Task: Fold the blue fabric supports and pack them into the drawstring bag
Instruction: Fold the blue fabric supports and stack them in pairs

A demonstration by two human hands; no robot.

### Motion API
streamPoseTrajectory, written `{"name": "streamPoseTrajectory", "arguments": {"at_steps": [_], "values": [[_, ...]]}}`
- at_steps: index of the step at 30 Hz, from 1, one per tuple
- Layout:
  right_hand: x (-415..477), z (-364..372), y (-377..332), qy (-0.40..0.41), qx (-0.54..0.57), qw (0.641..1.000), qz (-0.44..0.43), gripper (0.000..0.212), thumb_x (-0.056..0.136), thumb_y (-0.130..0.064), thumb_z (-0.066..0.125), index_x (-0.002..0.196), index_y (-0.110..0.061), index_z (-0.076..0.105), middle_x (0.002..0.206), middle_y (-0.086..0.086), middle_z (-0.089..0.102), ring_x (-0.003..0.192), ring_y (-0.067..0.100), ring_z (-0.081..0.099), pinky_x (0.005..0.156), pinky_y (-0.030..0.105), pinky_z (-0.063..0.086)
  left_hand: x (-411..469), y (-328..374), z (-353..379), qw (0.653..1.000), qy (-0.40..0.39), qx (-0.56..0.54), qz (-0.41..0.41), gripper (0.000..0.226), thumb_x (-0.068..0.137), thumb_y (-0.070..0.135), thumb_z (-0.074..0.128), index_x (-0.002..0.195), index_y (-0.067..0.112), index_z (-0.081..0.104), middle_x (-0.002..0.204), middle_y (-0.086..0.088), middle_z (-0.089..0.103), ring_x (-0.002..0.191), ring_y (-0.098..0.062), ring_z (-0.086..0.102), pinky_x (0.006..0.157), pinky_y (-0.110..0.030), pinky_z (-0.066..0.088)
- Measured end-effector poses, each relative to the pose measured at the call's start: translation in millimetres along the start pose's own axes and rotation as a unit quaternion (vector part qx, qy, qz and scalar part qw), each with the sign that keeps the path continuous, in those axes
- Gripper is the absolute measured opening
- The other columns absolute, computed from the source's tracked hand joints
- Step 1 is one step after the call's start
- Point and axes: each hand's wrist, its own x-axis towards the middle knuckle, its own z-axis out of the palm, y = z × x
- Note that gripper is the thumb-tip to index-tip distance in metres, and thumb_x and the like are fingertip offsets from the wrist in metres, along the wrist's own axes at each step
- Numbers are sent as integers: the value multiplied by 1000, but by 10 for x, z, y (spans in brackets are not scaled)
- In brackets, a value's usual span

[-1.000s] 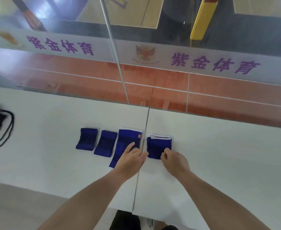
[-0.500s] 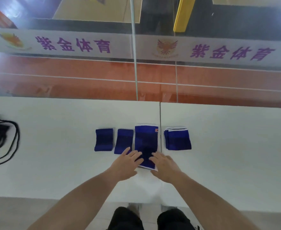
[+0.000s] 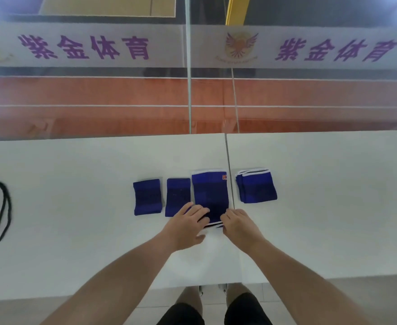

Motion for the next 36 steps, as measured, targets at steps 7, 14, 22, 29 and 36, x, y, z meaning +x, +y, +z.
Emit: {"name": "streamPoseTrajectory", "arguments": {"at_steps": [7,14,22,29,36], "values": [[-110,-278,206,6,205,977,63,13,94,-16,60,106,-10,64,99,7,65,79,24,62,76,39,56,78,-89,-70,992,-9,-112,-49,40,97,23,59,136,21,58,142,6,58,137,-13,47,121,-37,24],[-90,-300,401,-38,277,955,104,65,80,-50,65,138,-39,36,120,-12,63,105,12,59,91,31,53,193,-4,-222,925,21,-293,-240,22,104,22,45,120,24,59,109,0,62,102,-22,60,88,-28,48],[308,-214,430,9,315,923,219,21,100,-37,52,108,-21,63,91,0,69,85,23,64,79,41,56,442,27,-412,843,67,-371,-385,19,105,32,43,115,18,51,89,4,65,79,-19,61,66,-32,43],[581,-217,412,21,160,960,229,30,102,-41,45,93,-16,59,81,4,69,72,23,63,65,36,54,688,40,-335,881,102,-152,-437,48,95,29,56,140,19,42,120,-1,56,107,-27,53,94,-41,46],[599,-339,405,51,22,985,161,25,101,-34,52,89,-16,63,75,4,70,67,23,65,58,33,53,586,75,-140,983,13,-1,-185,48,105,30,34,151,19,37,164,-6,25,152,-25,18,121,-53,17]]}}
